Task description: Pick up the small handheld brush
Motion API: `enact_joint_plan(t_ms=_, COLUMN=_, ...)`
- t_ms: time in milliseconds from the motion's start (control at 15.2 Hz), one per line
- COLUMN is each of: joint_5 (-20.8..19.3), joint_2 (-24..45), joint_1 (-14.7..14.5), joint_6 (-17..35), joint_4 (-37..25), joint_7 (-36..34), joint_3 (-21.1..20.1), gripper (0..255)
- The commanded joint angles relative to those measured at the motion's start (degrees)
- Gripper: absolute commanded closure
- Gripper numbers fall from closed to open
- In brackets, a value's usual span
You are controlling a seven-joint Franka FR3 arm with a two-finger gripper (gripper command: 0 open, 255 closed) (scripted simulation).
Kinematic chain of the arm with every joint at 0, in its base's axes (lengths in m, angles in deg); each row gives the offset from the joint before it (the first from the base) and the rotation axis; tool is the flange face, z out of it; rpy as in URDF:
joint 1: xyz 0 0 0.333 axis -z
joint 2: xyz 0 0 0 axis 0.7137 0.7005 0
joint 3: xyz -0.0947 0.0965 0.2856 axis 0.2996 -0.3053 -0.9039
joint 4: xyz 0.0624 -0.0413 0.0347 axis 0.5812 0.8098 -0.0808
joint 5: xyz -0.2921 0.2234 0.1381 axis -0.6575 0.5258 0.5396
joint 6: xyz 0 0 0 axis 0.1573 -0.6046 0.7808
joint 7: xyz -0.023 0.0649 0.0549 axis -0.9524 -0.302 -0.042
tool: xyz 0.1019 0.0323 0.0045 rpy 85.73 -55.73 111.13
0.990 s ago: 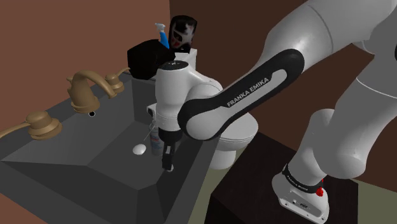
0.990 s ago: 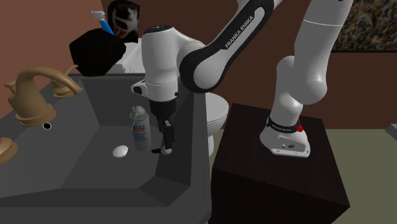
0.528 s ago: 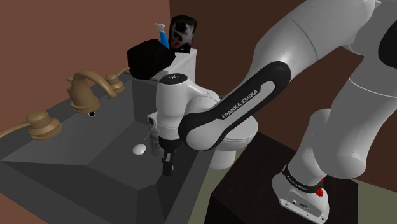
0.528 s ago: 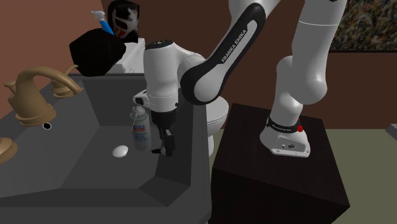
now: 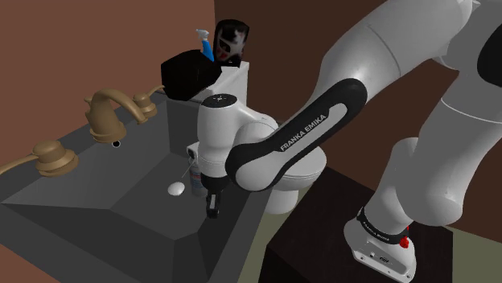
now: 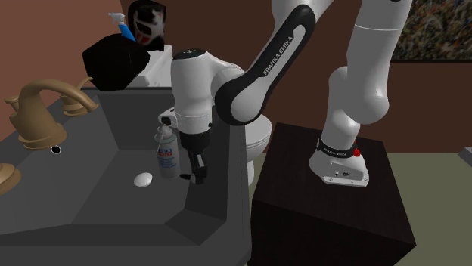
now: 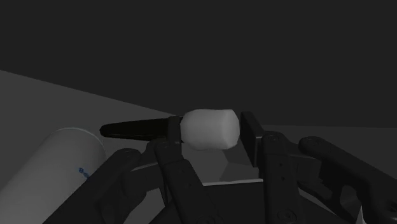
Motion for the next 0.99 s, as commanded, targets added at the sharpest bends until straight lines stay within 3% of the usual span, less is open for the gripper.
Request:
enact_joint_plan(t_ms=0, joint_5=0.0, joint_2=0.0, joint_1=0.0, joint_6=0.0, joint_4=0.0, joint_7=0.0, joint_3=0.0, gripper=255)
enact_joint_plan(t_ms=924, joint_5=2.3, joint_2=-6.8, joint_1=0.2, joint_6=-10.5, joint_4=-4.1, joint_7=1.2, joint_3=0.4, gripper=255)
